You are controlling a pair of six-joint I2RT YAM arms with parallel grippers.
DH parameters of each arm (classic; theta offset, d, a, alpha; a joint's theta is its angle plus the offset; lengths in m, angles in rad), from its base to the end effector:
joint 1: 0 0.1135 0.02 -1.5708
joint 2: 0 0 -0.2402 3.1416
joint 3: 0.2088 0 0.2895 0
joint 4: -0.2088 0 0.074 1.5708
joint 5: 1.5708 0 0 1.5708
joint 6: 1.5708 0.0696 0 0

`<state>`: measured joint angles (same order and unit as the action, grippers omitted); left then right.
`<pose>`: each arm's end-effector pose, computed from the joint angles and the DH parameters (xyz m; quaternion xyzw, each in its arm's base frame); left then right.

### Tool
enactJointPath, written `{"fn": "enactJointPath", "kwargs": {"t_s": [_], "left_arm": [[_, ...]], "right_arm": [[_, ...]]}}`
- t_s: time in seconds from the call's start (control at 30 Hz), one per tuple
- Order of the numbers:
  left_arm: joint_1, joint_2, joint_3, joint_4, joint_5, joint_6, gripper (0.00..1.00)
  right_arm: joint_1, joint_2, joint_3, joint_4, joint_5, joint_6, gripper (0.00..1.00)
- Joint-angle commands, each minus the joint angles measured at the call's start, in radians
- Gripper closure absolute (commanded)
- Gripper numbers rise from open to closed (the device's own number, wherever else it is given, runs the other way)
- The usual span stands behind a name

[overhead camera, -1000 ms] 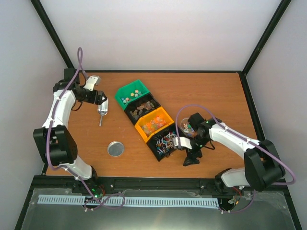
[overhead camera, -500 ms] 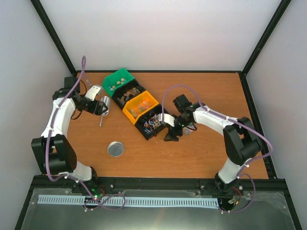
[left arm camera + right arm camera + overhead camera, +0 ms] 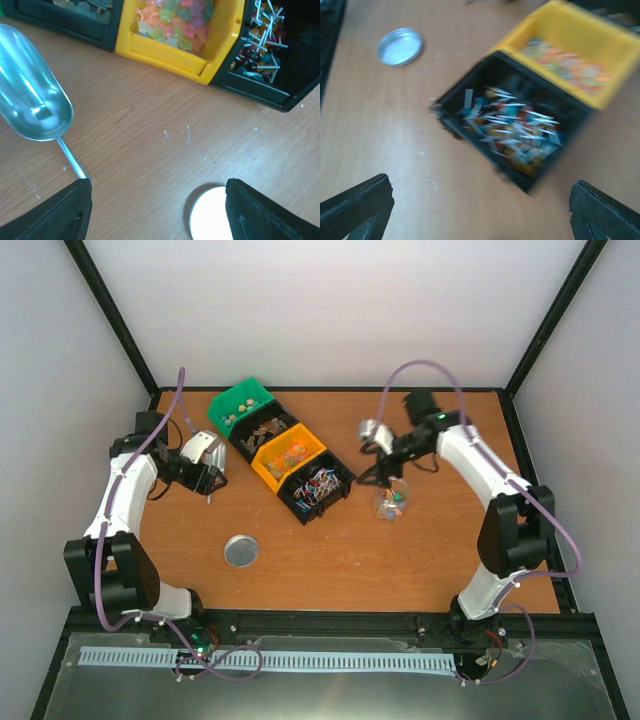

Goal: Pack the candies

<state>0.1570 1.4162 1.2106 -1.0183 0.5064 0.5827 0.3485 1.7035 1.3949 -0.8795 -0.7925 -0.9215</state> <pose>0.3197 0.0164 0.2249 0.2437 0.9229 -0.1697 0.2450 0.3456 0.1783 0.2088 -0.5963 0.6856 0.3139 0.2754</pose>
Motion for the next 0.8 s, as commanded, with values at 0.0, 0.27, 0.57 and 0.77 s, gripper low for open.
{"fn": "enactJointPath", "kwargs": {"t_s": [0.0, 0.27, 0.57, 0.77], "left_arm": [[0.001, -0.024, -0.015, -0.051, 0.028, 0.086, 0.25], [-0.002, -0.017, -0.010, -0.070, 0.024, 0.119, 0.25], [-0.002, 0.033, 0.031, -0.092, 0.042, 0.103, 0.25], [-0.002, 0.024, 0.021, -0.104, 0.014, 0.121, 0.23]], "right_arm": [[-0.210, 0.053, 0.167, -0.295, -0.103, -0.153, 0.06], [-0.526, 0.220, 0.284, -0.588, 0.035, -0.700, 0.08], [-0.493, 0.306, 0.198, -0.340, 0.136, -0.916, 0.09], [-0.403, 0.329, 0.127, -0.235, 0.151, -0.948, 0.10]]}}
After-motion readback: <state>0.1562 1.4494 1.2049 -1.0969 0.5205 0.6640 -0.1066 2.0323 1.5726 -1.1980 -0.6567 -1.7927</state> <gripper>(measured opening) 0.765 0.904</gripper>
